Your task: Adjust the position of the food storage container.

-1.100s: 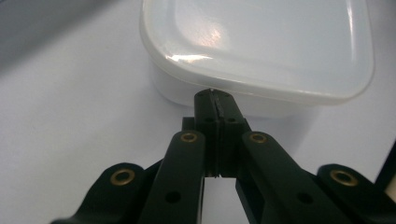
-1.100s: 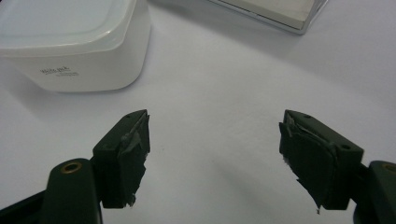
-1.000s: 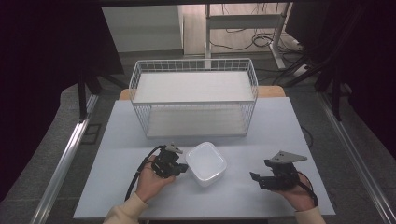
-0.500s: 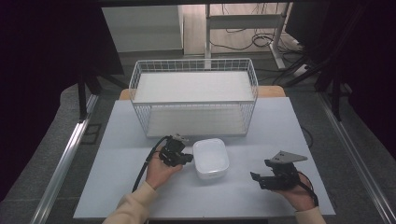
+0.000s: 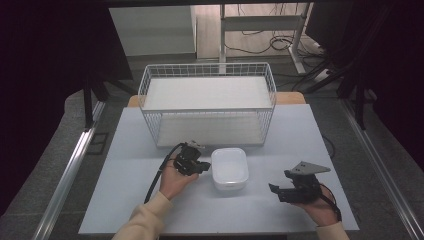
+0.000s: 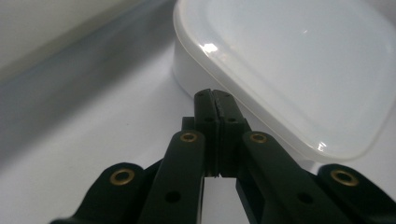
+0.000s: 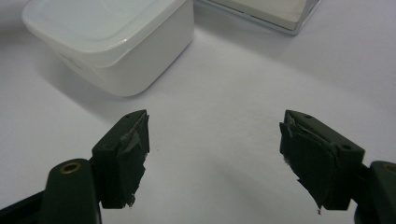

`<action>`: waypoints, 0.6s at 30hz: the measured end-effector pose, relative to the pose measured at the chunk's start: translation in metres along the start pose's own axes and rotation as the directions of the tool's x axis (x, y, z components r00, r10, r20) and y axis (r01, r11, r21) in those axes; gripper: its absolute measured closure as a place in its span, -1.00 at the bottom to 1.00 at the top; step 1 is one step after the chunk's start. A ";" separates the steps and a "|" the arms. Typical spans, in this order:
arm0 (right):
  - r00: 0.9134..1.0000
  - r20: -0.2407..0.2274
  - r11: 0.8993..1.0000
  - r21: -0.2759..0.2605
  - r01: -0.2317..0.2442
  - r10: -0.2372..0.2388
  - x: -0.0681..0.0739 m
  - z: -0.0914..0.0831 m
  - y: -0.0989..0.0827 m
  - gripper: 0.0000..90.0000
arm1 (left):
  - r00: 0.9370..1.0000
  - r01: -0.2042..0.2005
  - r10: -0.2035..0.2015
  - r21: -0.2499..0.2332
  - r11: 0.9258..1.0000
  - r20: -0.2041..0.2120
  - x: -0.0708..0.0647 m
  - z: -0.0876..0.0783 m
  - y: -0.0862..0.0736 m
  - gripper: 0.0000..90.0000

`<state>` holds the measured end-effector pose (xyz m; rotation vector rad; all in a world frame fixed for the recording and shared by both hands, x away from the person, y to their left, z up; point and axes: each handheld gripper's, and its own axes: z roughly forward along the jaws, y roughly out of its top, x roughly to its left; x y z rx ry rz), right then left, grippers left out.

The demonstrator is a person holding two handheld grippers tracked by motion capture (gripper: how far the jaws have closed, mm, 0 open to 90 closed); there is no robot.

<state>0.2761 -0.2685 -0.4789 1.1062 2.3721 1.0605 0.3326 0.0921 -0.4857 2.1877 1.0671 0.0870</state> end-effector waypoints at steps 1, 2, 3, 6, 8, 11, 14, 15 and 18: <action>1.000 0.002 1.000 -0.006 -0.004 0.004 0.000 -0.001 0.001 -0.48 | 1.000 0.006 -0.006 -0.017 1.000 -0.003 0.000 -0.005 0.000 0.93; 1.000 0.002 1.000 -0.006 -0.004 0.004 0.000 -0.001 0.001 -0.48 | 1.000 0.015 -0.015 -0.039 0.999 -0.002 -0.002 -0.011 -0.001 0.93; 1.000 0.002 1.000 -0.009 -0.008 0.008 0.000 -0.001 0.001 -0.48 | 1.000 0.016 -0.017 -0.057 0.998 -0.006 -0.002 -0.017 -0.003 0.87; 1.000 -0.001 1.000 -0.014 -0.006 0.006 0.000 -0.002 0.002 -0.48 | 0.999 0.025 -0.028 -0.096 0.995 -0.023 -0.007 -0.032 -0.009 0.53; 1.000 -0.004 1.000 -0.018 -0.009 0.009 0.000 -0.003 0.003 -0.48 | 0.999 0.037 -0.039 -0.118 0.992 -0.016 -0.010 -0.039 -0.013 0.29; 1.000 -0.012 1.000 -0.024 -0.013 0.013 0.001 -0.003 0.004 -0.48 | 0.997 0.080 -0.080 -0.133 0.988 0.012 -0.012 -0.046 -0.020 -0.01; 1.000 -0.022 0.999 -0.030 -0.015 0.014 0.002 -0.004 0.005 -0.49 | 0.996 0.092 -0.089 -0.132 0.987 0.027 -0.011 -0.051 -0.026 -0.19; 1.000 -0.023 0.999 -0.033 -0.015 0.014 0.002 -0.004 0.005 -0.49 | 0.995 0.100 -0.097 -0.132 0.986 0.034 -0.009 -0.054 -0.030 -0.22; 1.000 -0.024 0.999 -0.036 -0.018 0.018 0.002 -0.005 0.006 -0.49 | 0.993 0.114 -0.110 -0.142 0.983 0.036 -0.006 -0.057 -0.033 -0.23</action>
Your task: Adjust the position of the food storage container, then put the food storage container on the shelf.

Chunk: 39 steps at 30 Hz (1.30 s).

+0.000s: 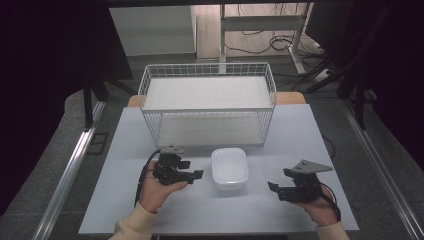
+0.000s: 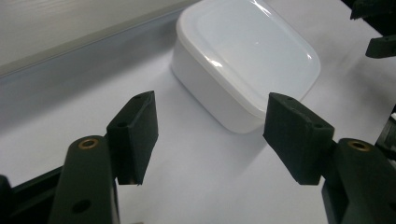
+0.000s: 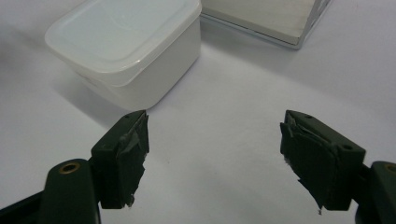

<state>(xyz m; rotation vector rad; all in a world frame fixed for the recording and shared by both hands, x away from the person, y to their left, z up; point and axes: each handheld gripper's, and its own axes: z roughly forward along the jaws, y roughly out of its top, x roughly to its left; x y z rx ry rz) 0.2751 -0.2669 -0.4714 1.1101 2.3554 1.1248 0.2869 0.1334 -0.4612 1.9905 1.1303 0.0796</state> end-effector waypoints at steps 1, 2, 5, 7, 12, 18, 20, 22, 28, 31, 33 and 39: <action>1.000 -0.001 1.000 -0.005 -0.002 0.002 -0.001 -0.001 0.000 -0.49 | 1.000 0.009 -0.008 -0.007 1.000 0.004 0.001 -0.002 -0.001 -0.24; 1.000 -0.002 1.000 -0.007 -0.002 0.002 -0.002 -0.001 0.001 -0.49 | 1.000 0.019 -0.019 -0.017 1.000 0.009 0.003 -0.003 -0.001 -0.24; 1.000 -0.004 1.000 -0.014 -0.010 0.010 -0.002 -0.002 0.001 -0.49 | 0.999 0.035 -0.034 -0.036 0.999 0.014 0.006 -0.008 -0.001 -0.24; 1.000 -0.007 1.000 -0.019 -0.013 0.013 -0.002 -0.002 0.002 -0.49 | 0.999 0.049 -0.049 -0.042 0.998 0.011 0.008 -0.009 -0.002 -0.24; 0.999 -0.017 0.999 -0.025 -0.041 0.041 -0.002 -0.003 0.004 -0.50 | 0.998 0.063 -0.062 -0.053 0.997 0.019 0.009 -0.009 -0.001 -0.25; 0.995 -0.051 0.996 -0.034 -0.086 0.084 0.000 -0.003 0.010 -0.50 | 0.993 0.111 -0.107 -0.078 0.991 0.057 0.010 -0.007 0.001 -0.27; 0.992 -0.069 0.994 -0.031 -0.105 0.103 0.001 -0.002 0.013 -0.50 | 0.988 0.132 -0.125 -0.080 0.988 0.087 0.011 -0.004 0.002 -0.27; 0.992 -0.076 0.994 -0.027 -0.104 0.101 0.003 0.000 0.018 -0.50 | 0.985 0.148 -0.140 -0.081 0.986 0.103 0.010 -0.001 0.004 -0.27; 0.982 -0.128 0.990 -0.020 -0.140 0.137 0.008 0.004 0.036 -0.51 | 0.976 0.182 -0.171 -0.073 0.981 0.135 0.010 0.005 0.011 -0.28; 0.973 -0.157 0.985 -0.006 -0.172 0.169 0.007 0.012 0.044 -0.52 | 0.965 0.212 -0.200 -0.055 0.976 0.169 0.011 0.014 0.013 -0.30; 0.968 -0.163 0.982 0.008 -0.191 0.189 0.007 0.021 0.048 -0.51 | 0.958 0.235 -0.224 -0.043 0.971 0.180 0.011 0.020 0.014 -0.31; 0.948 -0.192 0.967 0.044 -0.252 0.255 0.005 0.046 0.055 -0.45 | 0.949 0.268 -0.259 -0.027 0.963 0.178 0.016 0.031 0.017 -0.31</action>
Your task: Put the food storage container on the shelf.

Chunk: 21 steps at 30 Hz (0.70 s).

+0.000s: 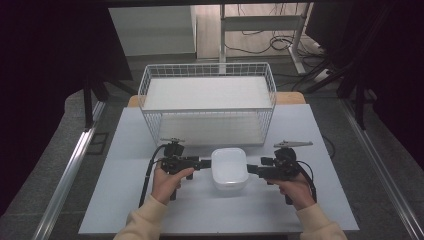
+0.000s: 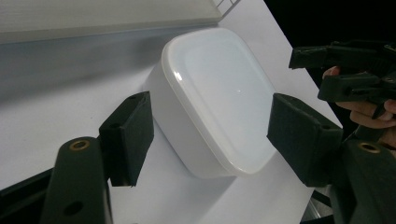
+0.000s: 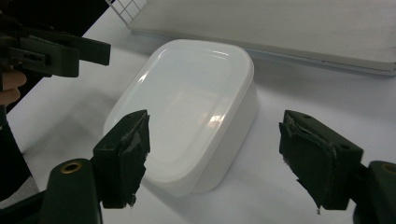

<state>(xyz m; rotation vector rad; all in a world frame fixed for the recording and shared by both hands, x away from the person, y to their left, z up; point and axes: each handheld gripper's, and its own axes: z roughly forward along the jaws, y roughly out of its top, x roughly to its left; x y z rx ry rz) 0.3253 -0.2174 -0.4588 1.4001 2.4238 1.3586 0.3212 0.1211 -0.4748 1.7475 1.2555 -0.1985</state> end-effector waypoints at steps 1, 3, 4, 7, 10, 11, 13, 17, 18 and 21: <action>1.000 0.001 1.000 0.003 -0.005 0.005 0.000 0.002 0.001 -0.44 | 1.000 0.000 0.000 0.003 1.000 -0.002 0.001 0.001 0.000 -0.31; 1.000 -0.004 1.000 0.009 -0.006 0.006 -0.002 0.007 0.003 -0.41 | 1.000 0.008 -0.008 0.009 1.000 0.000 0.001 0.005 0.000 -0.31; 1.000 -0.011 1.000 0.016 -0.017 0.017 -0.002 0.012 0.005 -0.37 | 1.000 0.018 -0.019 0.009 1.000 0.004 0.002 0.008 0.000 -0.30; 1.000 -0.021 0.999 0.027 -0.017 0.018 -0.003 0.017 0.005 -0.35 | 1.000 0.027 -0.027 0.017 0.999 0.009 0.004 0.010 0.000 -0.29; 0.999 -0.038 0.998 0.049 -0.035 0.037 -0.006 0.025 0.007 -0.29 | 0.998 0.060 -0.061 0.030 0.998 0.026 0.006 0.018 0.000 -0.28; 0.998 -0.045 0.998 0.055 -0.044 0.047 -0.007 0.027 0.007 -0.28 | 0.998 0.060 -0.061 0.030 0.998 0.026 0.006 0.018 0.000 -0.27; 0.996 -0.059 0.996 0.068 -0.061 0.065 -0.009 0.030 0.007 -0.25 | 0.997 0.075 -0.076 0.035 0.997 0.033 0.008 0.022 -0.001 -0.26; 0.994 -0.076 0.994 0.086 -0.069 0.076 -0.011 0.035 0.006 -0.24 | 0.993 0.089 -0.093 0.058 0.994 0.069 0.012 0.029 -0.002 -0.17; 0.992 -0.088 0.993 0.090 -0.078 0.086 -0.011 0.036 0.005 -0.20 | 0.992 0.097 -0.101 0.061 0.993 0.077 0.013 0.030 -0.003 -0.12; 0.991 -0.093 0.992 0.094 -0.089 0.098 -0.011 0.038 0.004 -0.16 | 0.990 0.105 -0.110 0.059 0.993 0.085 0.013 0.031 -0.004 -0.05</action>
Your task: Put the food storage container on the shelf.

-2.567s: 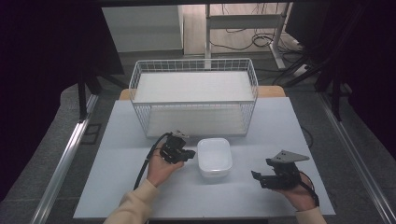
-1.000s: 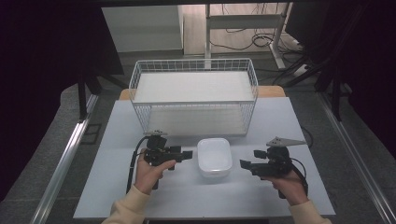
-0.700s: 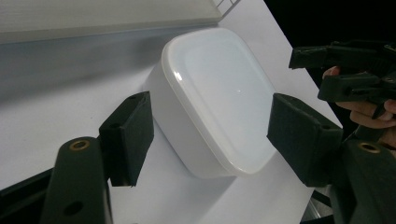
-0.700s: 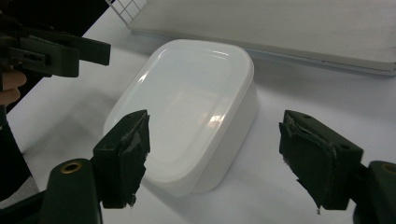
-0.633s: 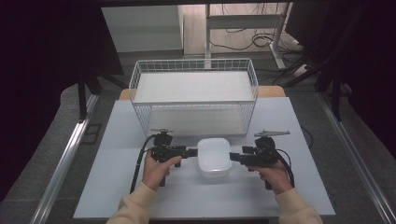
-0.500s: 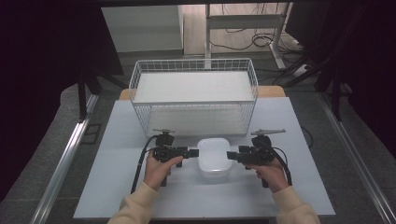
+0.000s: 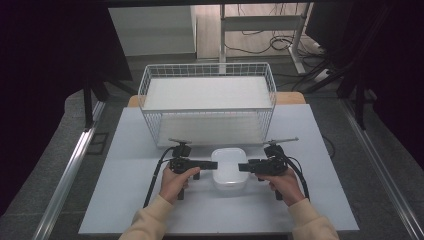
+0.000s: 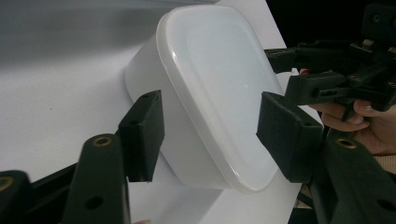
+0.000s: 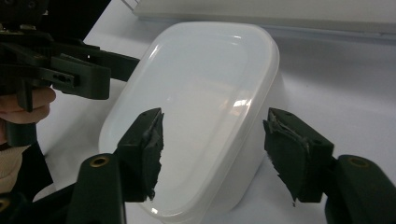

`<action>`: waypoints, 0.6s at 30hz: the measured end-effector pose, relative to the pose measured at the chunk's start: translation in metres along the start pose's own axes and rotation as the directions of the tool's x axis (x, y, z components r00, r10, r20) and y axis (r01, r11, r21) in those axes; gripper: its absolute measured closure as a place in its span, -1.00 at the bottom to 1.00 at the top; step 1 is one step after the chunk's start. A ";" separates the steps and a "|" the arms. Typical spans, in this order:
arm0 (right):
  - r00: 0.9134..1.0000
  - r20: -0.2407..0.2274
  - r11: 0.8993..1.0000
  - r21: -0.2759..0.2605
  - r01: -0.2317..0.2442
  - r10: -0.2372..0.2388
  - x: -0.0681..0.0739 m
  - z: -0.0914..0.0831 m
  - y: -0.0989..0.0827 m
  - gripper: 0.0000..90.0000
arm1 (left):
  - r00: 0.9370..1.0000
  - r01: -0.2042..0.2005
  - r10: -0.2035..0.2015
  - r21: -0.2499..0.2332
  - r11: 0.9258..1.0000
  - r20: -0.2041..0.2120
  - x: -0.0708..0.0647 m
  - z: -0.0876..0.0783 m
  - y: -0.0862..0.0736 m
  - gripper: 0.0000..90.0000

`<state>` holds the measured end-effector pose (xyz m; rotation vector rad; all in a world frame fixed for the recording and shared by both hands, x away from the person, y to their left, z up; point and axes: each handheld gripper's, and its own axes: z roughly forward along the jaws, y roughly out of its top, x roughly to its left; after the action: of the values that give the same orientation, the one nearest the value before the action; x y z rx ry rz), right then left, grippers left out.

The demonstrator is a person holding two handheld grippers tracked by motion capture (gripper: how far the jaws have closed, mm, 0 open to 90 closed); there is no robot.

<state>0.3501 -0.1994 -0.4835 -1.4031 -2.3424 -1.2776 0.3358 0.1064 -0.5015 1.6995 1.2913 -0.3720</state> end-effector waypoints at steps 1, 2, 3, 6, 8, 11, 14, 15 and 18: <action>1.000 -0.002 1.000 0.005 -0.010 0.010 -0.001 0.001 -0.001 -0.11 | 1.000 0.000 0.000 0.003 1.000 0.003 0.000 0.000 0.000 -0.03; 1.000 -0.002 1.000 0.005 -0.010 0.010 -0.001 0.001 -0.001 -0.11 | 1.000 0.001 -0.001 0.008 1.000 0.007 0.000 0.000 -0.001 -0.03; 1.000 -0.004 1.000 0.006 -0.018 0.018 -0.001 0.002 -0.001 -0.09 | 1.000 0.005 -0.005 0.010 1.000 0.012 0.001 0.001 -0.001 -0.01; 0.999 -0.015 0.999 0.012 -0.045 0.045 -0.002 0.003 -0.003 0.01 | 1.000 0.011 -0.011 0.026 1.000 0.016 0.001 0.004 -0.002 0.04; 0.998 -0.021 0.998 0.013 -0.062 0.063 -0.003 0.003 -0.003 0.13 | 1.000 0.017 -0.017 0.034 0.999 0.021 0.000 0.006 -0.003 0.14; 0.995 -0.019 0.995 0.008 -0.097 0.097 -0.005 0.000 -0.004 0.32 | 1.000 0.015 -0.014 0.028 1.000 -0.016 -0.002 0.006 -0.004 0.31; 0.991 -0.037 0.992 0.005 -0.128 0.128 -0.007 -0.004 -0.006 0.43 | 1.000 0.006 -0.005 0.030 1.000 -0.015 -0.003 0.004 -0.005 0.42; 0.990 -0.042 0.991 0.006 -0.136 0.136 -0.007 -0.006 -0.006 0.45 | 1.000 0.006 -0.005 0.029 1.000 -0.016 -0.004 0.003 -0.005 0.43; 0.986 -0.064 0.988 0.000 -0.153 0.153 -0.006 -0.011 -0.009 0.55 | 1.000 -0.011 0.011 0.019 1.000 -0.013 -0.007 -0.001 -0.006 0.50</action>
<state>0.3435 -0.2134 -0.4852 -1.4885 -2.1456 -1.2670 0.3277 0.1031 -0.4995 1.7271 1.2911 -0.3686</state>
